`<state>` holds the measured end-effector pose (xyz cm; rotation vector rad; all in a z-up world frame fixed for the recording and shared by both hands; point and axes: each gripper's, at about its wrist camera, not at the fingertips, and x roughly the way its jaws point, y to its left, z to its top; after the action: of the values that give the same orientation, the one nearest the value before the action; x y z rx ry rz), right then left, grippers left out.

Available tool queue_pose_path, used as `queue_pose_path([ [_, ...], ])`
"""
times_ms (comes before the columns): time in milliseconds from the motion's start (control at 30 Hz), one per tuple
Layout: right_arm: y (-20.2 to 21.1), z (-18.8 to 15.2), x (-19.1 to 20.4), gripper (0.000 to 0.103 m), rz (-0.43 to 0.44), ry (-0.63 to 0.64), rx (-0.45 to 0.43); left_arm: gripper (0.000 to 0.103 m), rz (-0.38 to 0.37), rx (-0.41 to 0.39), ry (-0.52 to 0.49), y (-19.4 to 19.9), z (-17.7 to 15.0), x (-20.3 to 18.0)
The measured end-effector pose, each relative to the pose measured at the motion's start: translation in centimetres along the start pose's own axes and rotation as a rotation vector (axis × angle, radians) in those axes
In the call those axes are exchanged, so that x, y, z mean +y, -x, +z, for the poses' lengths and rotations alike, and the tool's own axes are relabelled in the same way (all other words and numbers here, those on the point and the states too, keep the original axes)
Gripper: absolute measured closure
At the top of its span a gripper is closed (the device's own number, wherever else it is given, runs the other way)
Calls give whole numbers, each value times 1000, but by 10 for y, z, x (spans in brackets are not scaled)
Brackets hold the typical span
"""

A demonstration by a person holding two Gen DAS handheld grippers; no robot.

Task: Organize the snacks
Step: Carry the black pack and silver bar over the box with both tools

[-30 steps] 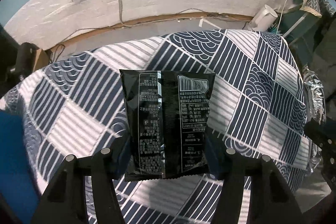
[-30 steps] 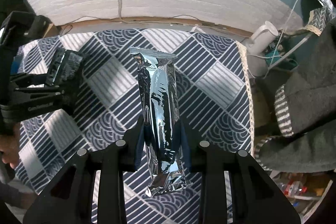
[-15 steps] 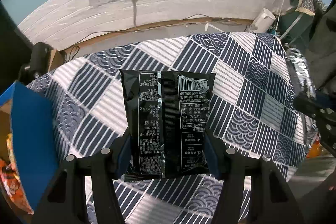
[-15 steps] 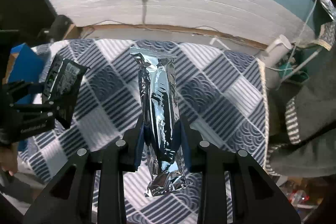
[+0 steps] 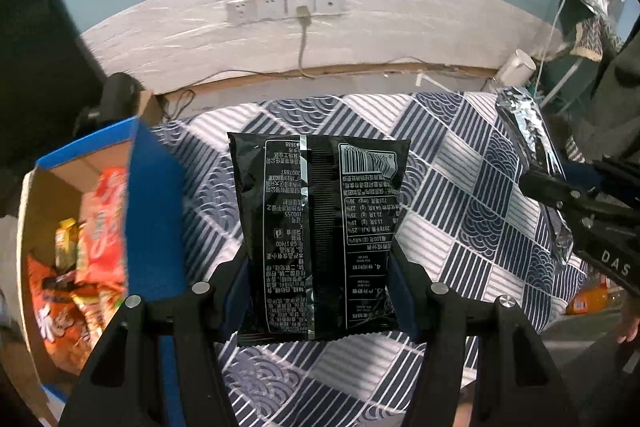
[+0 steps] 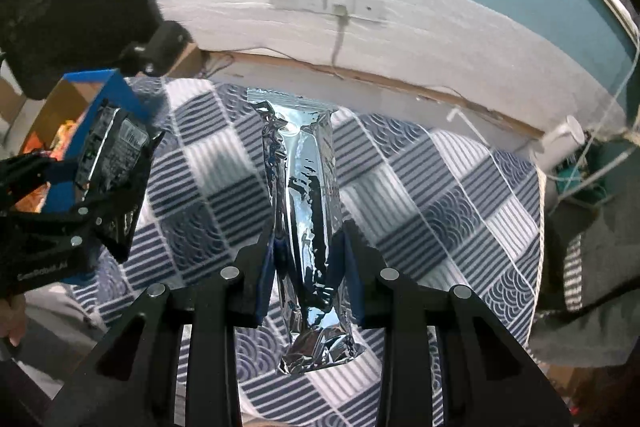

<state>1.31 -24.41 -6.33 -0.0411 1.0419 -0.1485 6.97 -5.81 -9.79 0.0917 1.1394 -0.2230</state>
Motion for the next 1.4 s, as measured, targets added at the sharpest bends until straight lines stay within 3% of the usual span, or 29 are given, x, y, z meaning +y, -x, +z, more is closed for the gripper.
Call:
queue_pose_path([
  [400, 5, 33, 88, 74, 67, 147, -32, 41, 32, -42, 109, 43, -31, 75],
  [700, -7, 58, 156, 74, 183, 216, 0, 41, 98, -57, 195, 63, -54, 142],
  [1067, -14, 77, 244, 74, 275, 312, 29, 41, 135, -60, 302, 67, -70, 207],
  [1400, -38, 92, 293, 74, 348, 285, 81, 41, 141, -70, 382, 63, -77, 238],
])
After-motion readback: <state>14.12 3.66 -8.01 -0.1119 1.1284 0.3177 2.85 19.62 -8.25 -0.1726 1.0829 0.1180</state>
